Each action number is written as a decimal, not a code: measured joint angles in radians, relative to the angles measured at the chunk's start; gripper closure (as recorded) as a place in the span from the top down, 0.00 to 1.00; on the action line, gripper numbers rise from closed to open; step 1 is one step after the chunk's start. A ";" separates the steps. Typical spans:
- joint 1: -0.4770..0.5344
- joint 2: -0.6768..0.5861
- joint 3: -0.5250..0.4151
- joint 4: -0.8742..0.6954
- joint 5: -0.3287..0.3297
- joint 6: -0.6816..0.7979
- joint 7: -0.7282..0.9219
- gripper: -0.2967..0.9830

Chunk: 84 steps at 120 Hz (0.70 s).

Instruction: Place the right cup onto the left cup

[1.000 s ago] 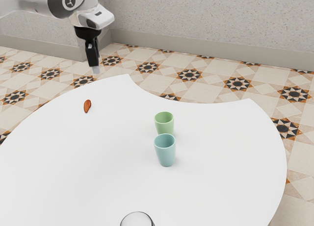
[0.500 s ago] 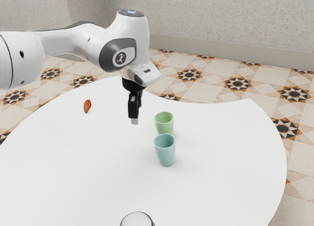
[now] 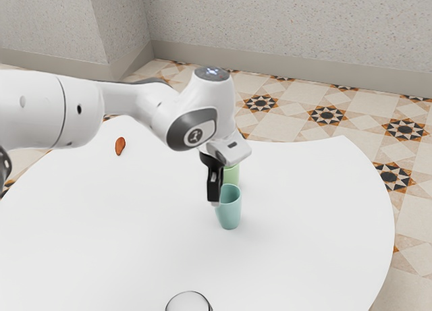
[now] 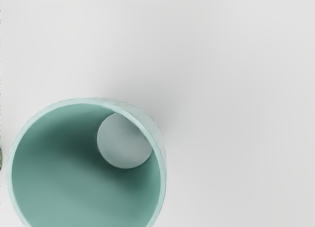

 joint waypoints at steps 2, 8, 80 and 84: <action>-0.002 0.001 0.000 -0.001 0.000 0.006 -0.001 0.77; -0.004 0.004 0.000 -0.005 0.001 0.024 -0.005 0.77; 0.002 0.086 0.000 -0.035 -0.009 0.135 -0.055 0.38; 0.003 0.088 0.000 -0.035 -0.010 0.142 -0.057 0.34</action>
